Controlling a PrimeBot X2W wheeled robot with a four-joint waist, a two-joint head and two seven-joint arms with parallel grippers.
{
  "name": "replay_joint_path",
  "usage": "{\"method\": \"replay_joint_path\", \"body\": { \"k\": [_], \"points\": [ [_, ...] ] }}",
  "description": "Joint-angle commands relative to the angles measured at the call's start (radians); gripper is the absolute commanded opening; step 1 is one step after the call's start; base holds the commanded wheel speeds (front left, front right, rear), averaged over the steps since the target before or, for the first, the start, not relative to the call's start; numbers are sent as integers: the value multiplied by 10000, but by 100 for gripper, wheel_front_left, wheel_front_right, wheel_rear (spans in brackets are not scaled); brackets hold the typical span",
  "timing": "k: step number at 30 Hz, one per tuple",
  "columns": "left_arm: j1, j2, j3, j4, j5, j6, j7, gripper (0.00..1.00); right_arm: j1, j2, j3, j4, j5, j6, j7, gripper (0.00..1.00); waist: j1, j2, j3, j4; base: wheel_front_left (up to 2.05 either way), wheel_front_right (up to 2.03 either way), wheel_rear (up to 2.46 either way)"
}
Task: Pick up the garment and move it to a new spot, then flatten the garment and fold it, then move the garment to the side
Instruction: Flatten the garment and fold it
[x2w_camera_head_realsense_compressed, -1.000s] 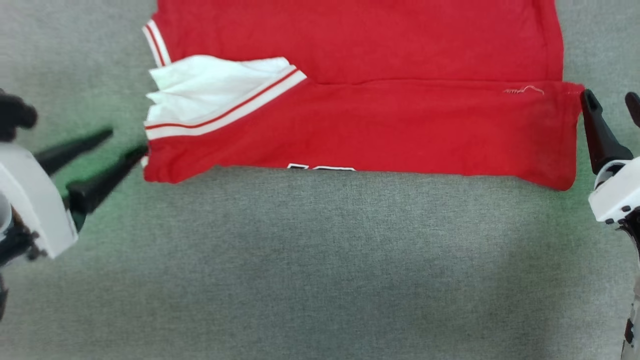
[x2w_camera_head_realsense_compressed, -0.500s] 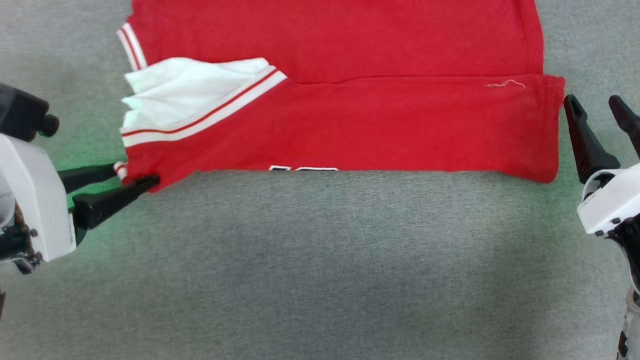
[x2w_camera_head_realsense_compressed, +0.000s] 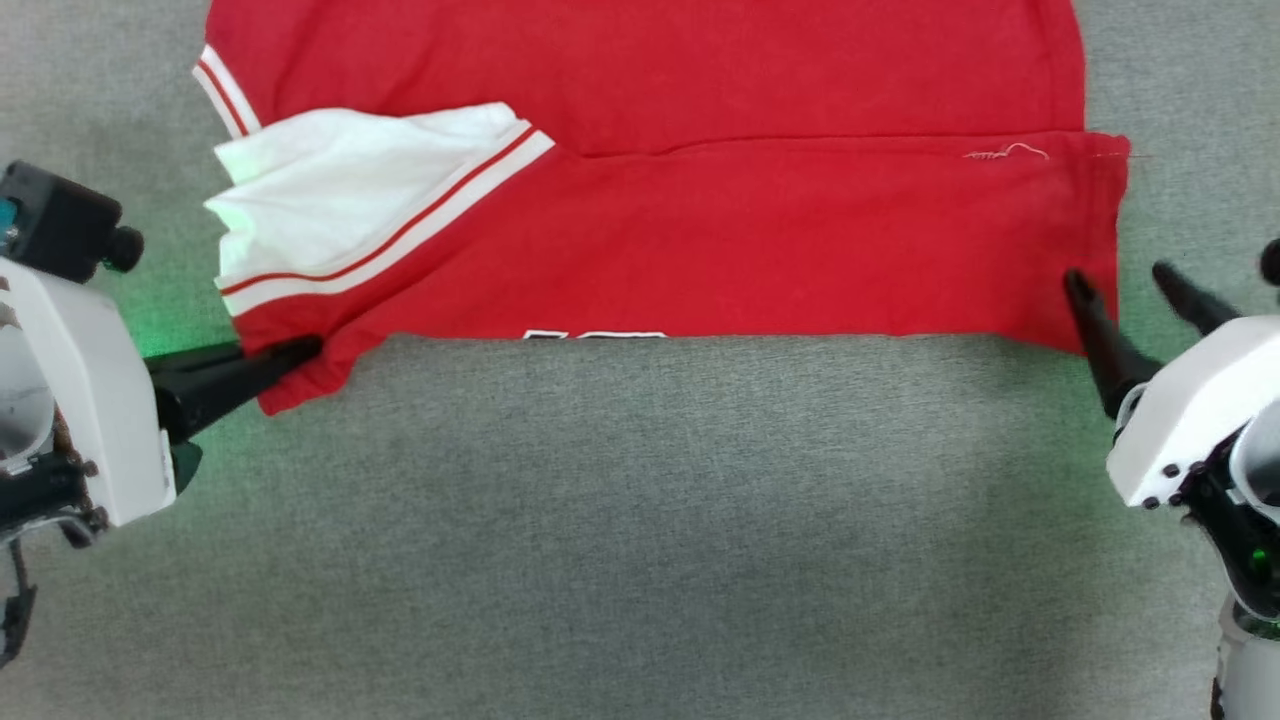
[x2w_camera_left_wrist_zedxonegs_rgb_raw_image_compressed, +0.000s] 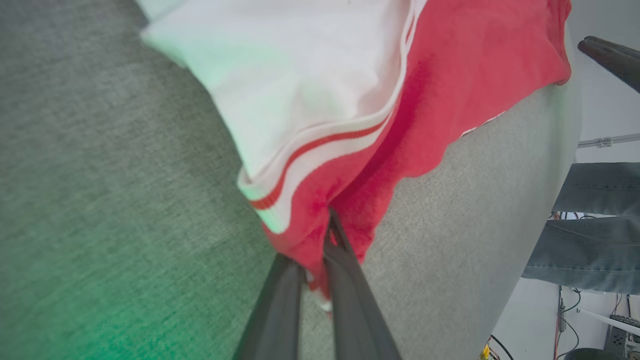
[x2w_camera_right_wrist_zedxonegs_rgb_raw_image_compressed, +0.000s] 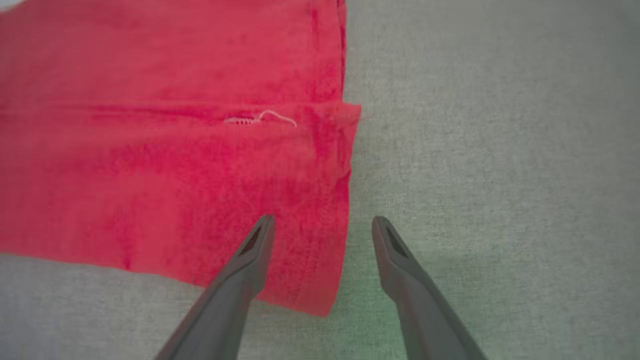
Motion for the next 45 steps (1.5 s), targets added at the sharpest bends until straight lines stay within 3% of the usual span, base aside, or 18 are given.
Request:
{"method": "replay_joint_path", "body": {
  "k": [1, 7, 10, 11, 22, 34, 38, 39, 40, 41, 45],
  "points": [
    [133, -50, -68, -36, 58, 17, 2, 0, 39, 0, 47, 91, -189, -17, 511, 100, 0, 0, 93, 98, 0, 0, 0],
    [221, -116, -130, -122, 302, 20, -144, 0, -199, 3, 12, 546, -752, -17, 2048, 100, 0, 0, 241, 252, 0, 0, 0],
    [230, -164, -151, -134, 354, 20, -189, 0, -311, 15, 119, 609, -666, -15, 2221, 100, 0, 0, 259, 308, 0, 0, 0],
    [243, -219, -162, -127, 439, 20, -318, 0, -370, 28, 79, 651, -566, -15, 2235, 0, 0, 0, 233, 370, 0, 0, 0],
    [995, 136, -254, -722, 426, 17, -1621, 0, 107, -28, -352, 59, -504, -17, 2507, 0, 0, 0, -720, 688, 0, 0, 0],
    [2997, 1008, -1005, -2069, 692, 19, -3596, 0, 2063, -1044, -619, -1080, 712, -17, 3412, 0, 0, 0, -1258, 954, 0, 0, 0],
    [3305, 870, -1063, -2191, 643, 17, -4090, 0, 2286, -1135, -743, -1246, 924, -17, 3232, 0, 0, 0, -1240, 962, 0, 0, 0],
    [3346, 860, -1074, -2203, 669, 17, -4177, 18, 2279, -1177, -729, -1305, 918, -17, 3069, 18, 0, 0, -1244, 962, 0, 0, 0],
    [3338, 833, -1053, -2191, 684, 17, -4314, 58, 2269, -1213, -752, -1316, 843, -17, 2886, 51, 0, 0, -1249, 971, 0, 0, 0],
    [3335, 812, -1026, -2153, 668, 17, -4431, 100, 2288, -1241, -718, -1306, 780, -17, 2727, 100, 0, 0, -1261, 974, 0, 0, 0],
    [3374, 949, -895, -2006, 552, 17, -5034, 100, 2462, -1234, -715, -1492, 722, -17, 1892, 100, 0, 0, -1349, 987, 0, 0, 0]
  ]
}}
